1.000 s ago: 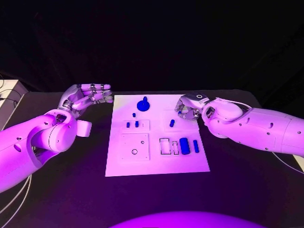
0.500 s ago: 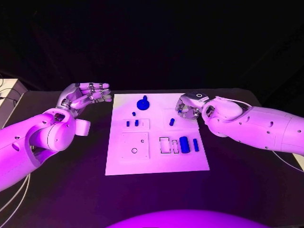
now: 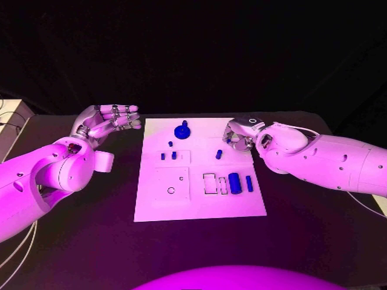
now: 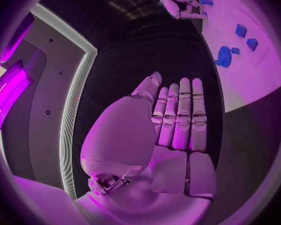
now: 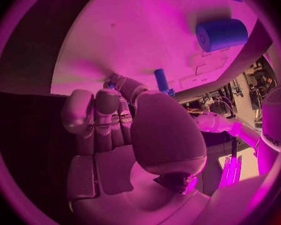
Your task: Assemble the parts on the task board
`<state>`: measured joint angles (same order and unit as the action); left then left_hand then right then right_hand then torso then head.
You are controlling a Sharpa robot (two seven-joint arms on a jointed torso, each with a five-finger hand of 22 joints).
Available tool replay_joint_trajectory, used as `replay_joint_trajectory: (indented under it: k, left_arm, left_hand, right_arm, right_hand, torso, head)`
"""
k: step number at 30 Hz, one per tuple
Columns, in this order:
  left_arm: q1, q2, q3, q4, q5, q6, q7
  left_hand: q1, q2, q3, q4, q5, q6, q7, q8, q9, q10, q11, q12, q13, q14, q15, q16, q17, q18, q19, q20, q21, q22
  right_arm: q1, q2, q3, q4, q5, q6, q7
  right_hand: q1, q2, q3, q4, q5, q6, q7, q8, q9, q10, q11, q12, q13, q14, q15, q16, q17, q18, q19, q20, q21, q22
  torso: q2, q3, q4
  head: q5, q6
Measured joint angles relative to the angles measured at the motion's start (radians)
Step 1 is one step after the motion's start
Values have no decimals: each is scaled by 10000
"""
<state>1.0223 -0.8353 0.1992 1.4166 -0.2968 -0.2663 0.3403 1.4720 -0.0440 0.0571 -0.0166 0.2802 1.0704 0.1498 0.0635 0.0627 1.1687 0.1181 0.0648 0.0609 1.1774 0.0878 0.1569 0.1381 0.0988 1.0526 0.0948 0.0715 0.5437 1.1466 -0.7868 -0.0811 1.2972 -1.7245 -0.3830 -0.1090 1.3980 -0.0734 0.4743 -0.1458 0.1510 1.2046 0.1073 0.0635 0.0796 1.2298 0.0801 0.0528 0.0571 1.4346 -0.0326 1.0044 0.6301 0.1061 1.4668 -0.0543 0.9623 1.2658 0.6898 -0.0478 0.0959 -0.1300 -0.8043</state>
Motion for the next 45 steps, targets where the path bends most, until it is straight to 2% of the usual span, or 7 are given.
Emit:
replay_joint_trajectory:
  k: [4,6,9,15,29,36,45]
  left_arm:
    - [-2,-2,0,0,-1,0,-11]
    - [-3,-3,0,-3,0,12,-13]
    - [-3,-8,0,-16,11,32,-13]
    - [-4,-7,0,-43,54,88,-13]
    - [-5,25,1,-142,110,191,-11]
    - [-5,82,1,-148,123,208,-15]
    - [-7,139,1,-145,131,214,-35]
  left_hand:
    - [0,0,70,-71,0,0,0,0,0,0,0,0,0,0,0,0,0,1,0,0,0,0]
    - [0,0,139,-139,0,0,0,0,0,0,0,0,0,0,0,0,0,0,0,0,53,27]
    - [0,0,194,-194,0,0,0,0,0,0,0,0,0,0,0,0,-1,-159,-16,16,53,90]
    - [0,0,289,-234,0,0,0,0,-1,-38,38,0,1,-38,38,-35,-2,-160,-85,-28,96,174]
    - [-40,-40,330,-275,0,0,-1,0,-1,-37,37,0,1,-37,37,-35,-3,-160,-112,0,96,212]
    - [-40,-40,329,-274,0,1,-1,0,-1,-36,37,0,1,-37,37,-35,-4,-159,-112,0,96,211]
    - [-39,-39,329,-274,0,1,-1,0,-1,-36,36,0,1,-37,37,-34,-5,-161,-112,0,96,210]
  right_arm:
    - [-31,-51,-21,50,-22,-219,0]
    - [-35,-106,-23,118,-30,-351,0]
    - [-32,-197,-14,220,-32,-544,-2]
    - [50,-367,50,476,-8,-857,-12]
    - [441,-944,150,1882,390,-1116,-65]
    - [471,-757,120,2626,688,-992,-90]
    - [436,149,-138,2889,682,-575,-193]
  right_hand:
    - [24,30,176,-49,-359,-1,-1,0,0,0,2,0,0,-24,-24,55,0,-1,0,0,75,58]
    - [25,50,241,-33,-375,-1,-1,0,0,-2,4,0,0,-54,-54,55,-2,0,0,0,108,76]
    - [24,52,272,-6,-376,-2,-1,0,0,-2,5,0,0,-54,-54,55,-15,0,0,0,125,99]
    - [21,53,275,-8,-286,32,33,0,0,-3,6,0,0,-54,-54,54,-18,0,-1,1,163,116]
    - [8,62,274,-9,-170,32,33,0,1,-3,7,1,0,-54,-54,92,-27,-3,-5,6,161,141]
    - [8,61,268,-6,-170,32,33,0,1,-3,7,1,0,-54,-53,92,-36,-4,-6,8,157,140]
    - [7,60,266,-7,-129,32,33,0,1,-2,7,1,0,-53,-53,92,-63,-6,-7,9,116,117]
  torso:
    - [0,-4,6]
    - [-3,-5,5]
    - [-7,-3,-4]
    - [-6,2,-17]
    - [-13,-5,-12]
    - [-13,-14,6]
    - [-20,-31,-20]
  head:
    - [-5,0]
    - [-5,0]
    - [-1,16]
    - [22,40]
    - [61,85]
    - [268,94]
    - [727,25]
